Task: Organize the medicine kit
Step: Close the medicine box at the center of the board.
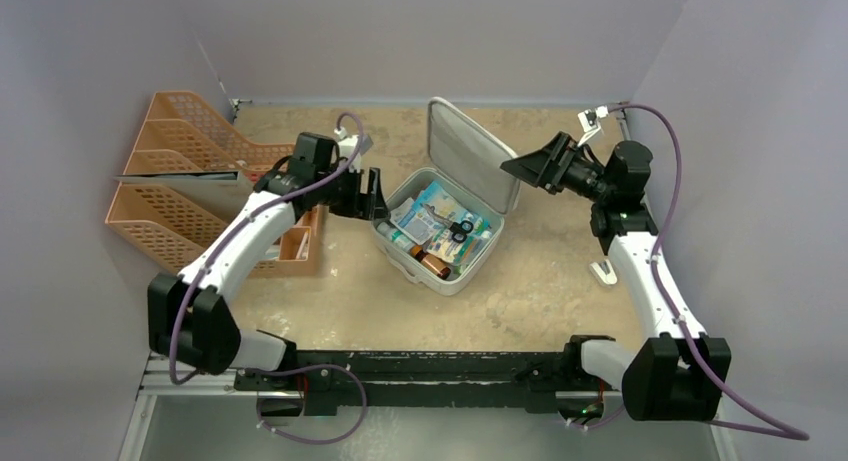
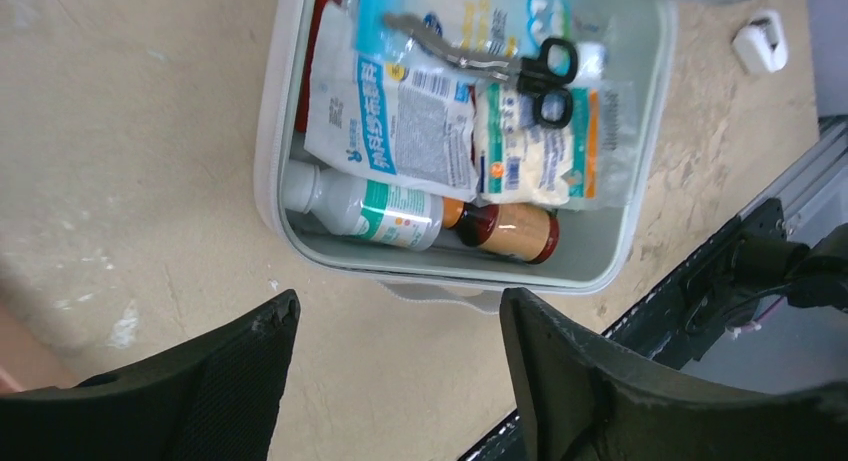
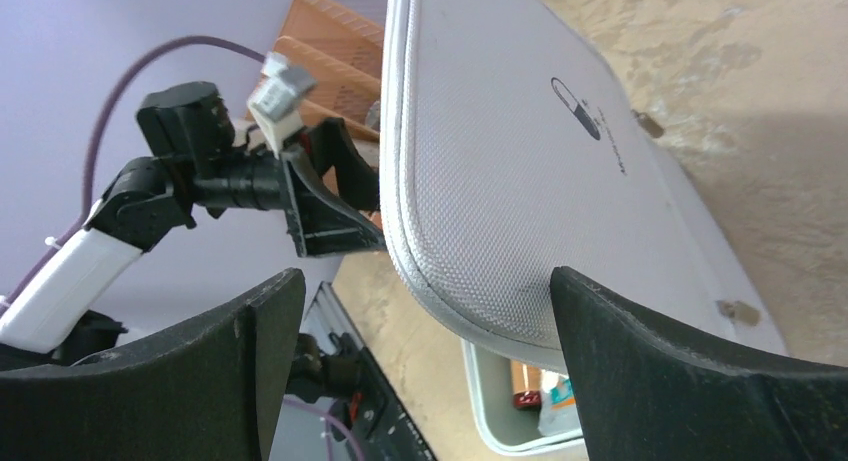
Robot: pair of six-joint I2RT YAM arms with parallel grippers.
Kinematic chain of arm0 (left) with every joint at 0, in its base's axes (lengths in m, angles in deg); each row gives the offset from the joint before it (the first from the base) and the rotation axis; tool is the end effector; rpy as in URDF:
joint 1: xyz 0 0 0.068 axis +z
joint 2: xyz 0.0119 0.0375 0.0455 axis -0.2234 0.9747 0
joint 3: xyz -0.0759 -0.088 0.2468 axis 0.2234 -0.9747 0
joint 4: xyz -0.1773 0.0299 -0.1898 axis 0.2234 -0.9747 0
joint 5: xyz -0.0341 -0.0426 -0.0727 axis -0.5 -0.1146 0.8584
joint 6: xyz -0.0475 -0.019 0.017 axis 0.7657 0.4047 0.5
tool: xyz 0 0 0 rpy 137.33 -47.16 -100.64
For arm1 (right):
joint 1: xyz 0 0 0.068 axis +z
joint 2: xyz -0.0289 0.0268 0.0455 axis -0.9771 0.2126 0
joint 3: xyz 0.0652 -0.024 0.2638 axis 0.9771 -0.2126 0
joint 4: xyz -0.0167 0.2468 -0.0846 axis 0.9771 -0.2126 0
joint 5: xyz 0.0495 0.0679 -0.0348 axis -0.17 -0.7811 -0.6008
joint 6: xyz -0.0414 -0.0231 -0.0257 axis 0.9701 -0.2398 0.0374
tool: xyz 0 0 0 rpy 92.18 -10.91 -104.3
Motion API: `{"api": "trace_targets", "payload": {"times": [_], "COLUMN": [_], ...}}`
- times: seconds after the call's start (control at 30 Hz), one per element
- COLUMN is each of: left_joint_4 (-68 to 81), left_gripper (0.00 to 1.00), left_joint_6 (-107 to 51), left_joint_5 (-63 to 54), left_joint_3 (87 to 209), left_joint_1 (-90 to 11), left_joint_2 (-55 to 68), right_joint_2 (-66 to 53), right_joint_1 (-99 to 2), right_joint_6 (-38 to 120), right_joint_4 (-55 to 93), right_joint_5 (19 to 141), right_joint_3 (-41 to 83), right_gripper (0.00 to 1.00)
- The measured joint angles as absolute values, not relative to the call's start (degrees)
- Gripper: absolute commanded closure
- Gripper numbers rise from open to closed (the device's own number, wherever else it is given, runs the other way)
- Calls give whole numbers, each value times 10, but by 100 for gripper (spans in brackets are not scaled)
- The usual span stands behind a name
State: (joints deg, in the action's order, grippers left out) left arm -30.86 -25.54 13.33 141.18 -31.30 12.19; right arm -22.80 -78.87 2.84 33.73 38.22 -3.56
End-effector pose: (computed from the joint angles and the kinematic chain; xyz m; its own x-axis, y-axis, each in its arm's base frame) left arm 0.2790 -0.1094 0.2825 -0.8493 0.0503 -0.5255 0.3491 0.8002 -0.4876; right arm 0.2590 0.0217 0.3512 -0.5267 0.4739 -0.7057 -0.5235 0.4732 0.7085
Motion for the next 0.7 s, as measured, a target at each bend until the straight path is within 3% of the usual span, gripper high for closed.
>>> {"api": "trace_targets", "payload": {"times": [0.23, 0.5, 0.7], "left_joint_4": [-317, -356, -382], "left_gripper": [23, 23, 23], "left_joint_6": [-249, -270, -274], "left_joint_5": [90, 69, 69], "left_joint_3": [1464, 1531, 1538], "left_joint_1": [-313, -313, -313], "left_joint_2": [41, 13, 9], "right_joint_2": [-254, -254, -241], "right_joint_1": [-769, -674, -664], "right_joint_6": [-7, -25, -5], "right_joint_4": [333, 298, 236], "right_joint_5": [358, 388, 428], "right_joint_3": [-42, -42, -39], "right_gripper": [8, 13, 13]}}
